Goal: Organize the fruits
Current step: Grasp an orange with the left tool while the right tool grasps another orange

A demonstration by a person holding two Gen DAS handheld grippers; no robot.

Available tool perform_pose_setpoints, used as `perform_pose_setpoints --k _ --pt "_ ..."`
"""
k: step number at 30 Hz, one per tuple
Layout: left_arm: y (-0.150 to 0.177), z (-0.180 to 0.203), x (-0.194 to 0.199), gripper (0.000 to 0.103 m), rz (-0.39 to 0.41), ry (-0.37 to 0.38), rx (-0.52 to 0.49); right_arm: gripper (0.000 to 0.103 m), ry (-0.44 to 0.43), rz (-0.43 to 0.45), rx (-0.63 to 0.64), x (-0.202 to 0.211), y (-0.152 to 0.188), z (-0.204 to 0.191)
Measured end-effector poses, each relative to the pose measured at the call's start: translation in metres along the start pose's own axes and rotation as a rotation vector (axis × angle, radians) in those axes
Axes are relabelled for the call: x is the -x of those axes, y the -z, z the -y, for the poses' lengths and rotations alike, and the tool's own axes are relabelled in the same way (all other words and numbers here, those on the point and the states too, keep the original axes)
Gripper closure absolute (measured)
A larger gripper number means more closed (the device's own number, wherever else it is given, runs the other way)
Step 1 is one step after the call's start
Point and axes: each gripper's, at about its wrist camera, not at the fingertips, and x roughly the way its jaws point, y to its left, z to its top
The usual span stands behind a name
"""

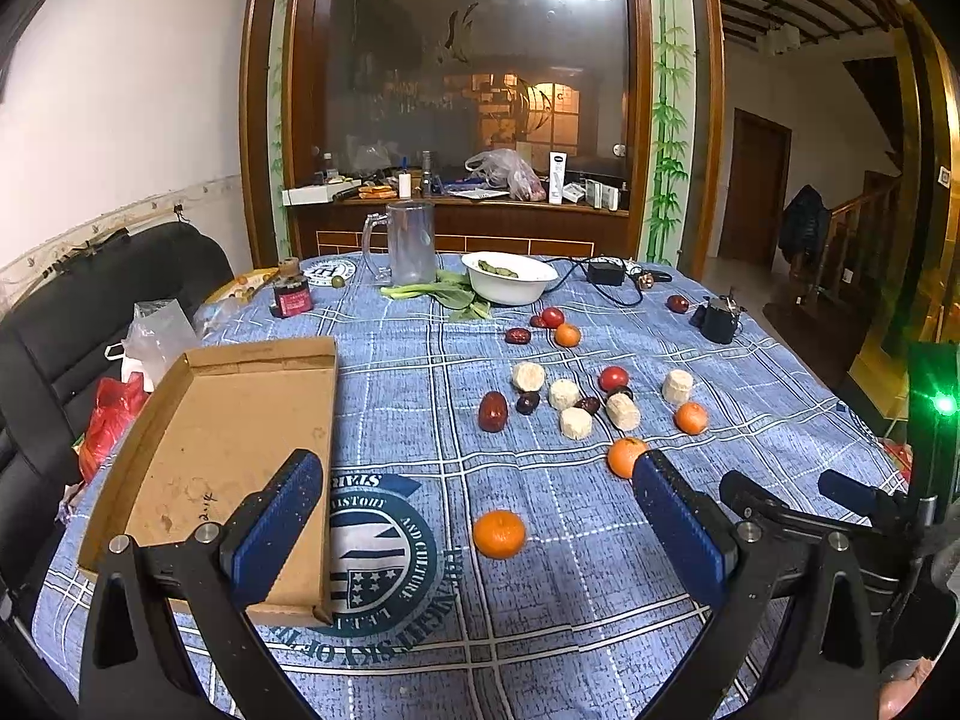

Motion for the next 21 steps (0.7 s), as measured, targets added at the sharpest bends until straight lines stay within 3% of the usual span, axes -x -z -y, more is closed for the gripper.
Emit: perform_pose_setpoints --k 21 --pt "0.008 0.000 -0.027 0.000 -0.080 0.036 0.012 0.001 0.000 -0.041 0.011 -0.019 0.008 -0.002"
